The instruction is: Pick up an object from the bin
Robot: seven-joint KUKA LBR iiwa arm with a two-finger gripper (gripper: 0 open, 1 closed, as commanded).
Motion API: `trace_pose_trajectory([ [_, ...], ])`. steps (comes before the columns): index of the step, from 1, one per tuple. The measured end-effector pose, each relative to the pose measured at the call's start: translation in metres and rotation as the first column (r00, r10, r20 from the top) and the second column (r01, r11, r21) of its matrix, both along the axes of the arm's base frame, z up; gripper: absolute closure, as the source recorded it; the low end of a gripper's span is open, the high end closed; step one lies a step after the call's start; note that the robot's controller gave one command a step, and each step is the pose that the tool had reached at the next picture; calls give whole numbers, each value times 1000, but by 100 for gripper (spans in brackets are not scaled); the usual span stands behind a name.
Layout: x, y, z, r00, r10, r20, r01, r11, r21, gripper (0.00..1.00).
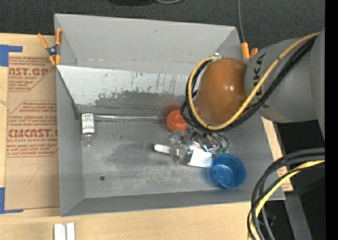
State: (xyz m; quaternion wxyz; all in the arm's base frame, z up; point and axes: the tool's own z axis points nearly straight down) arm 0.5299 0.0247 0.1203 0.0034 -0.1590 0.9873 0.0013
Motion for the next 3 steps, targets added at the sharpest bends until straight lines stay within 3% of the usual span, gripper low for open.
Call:
trace_pose_trajectory([
  [1,5,-8,-15,998,53,17,-53,999,0,100],
  [2,-24,-15,19,974,225,6,-225,974,-2,0],
  [3,-31,-8,71,955,297,10,-297,955,-3,0],
])
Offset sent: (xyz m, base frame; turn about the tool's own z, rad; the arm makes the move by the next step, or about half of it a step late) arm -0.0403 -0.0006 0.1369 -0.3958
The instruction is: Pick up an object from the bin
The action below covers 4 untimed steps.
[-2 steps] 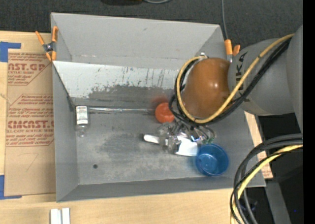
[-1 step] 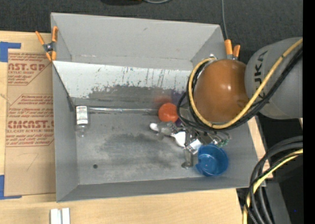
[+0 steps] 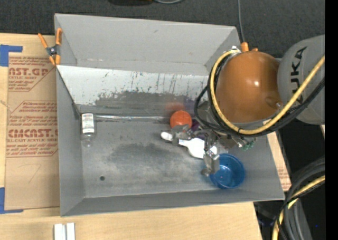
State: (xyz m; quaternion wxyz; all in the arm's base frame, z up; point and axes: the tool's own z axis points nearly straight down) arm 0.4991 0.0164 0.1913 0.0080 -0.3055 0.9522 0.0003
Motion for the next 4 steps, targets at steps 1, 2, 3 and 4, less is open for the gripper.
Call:
trace_pose_trajectory([
  [1,10,-44,-52,983,185,6,-185,983,-4,0],
  [2,3,-50,-52,986,168,-4,-168,986,0,0],
  [3,18,-56,-76,985,174,8,-174,985,-2,0],
  [4,14,-56,-80,984,180,-1,-180,984,0,0],
])
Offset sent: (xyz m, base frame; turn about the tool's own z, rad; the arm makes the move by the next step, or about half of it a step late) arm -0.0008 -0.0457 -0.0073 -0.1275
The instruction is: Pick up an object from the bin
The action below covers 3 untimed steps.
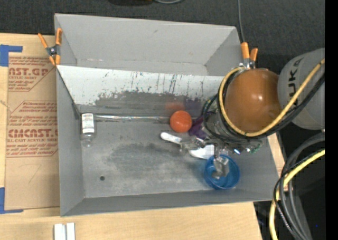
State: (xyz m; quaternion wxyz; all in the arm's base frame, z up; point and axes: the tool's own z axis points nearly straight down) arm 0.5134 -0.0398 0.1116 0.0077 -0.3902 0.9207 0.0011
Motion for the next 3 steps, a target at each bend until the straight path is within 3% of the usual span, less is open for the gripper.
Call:
trace_pose_trajectory([
  [1,0,0,5,1000,0,1,0,1000,0,0],
  [2,-3,-33,-42,976,219,2,-219,976,-2,100],
  [3,-3,-33,-42,976,218,2,-218,976,-1,100],
])
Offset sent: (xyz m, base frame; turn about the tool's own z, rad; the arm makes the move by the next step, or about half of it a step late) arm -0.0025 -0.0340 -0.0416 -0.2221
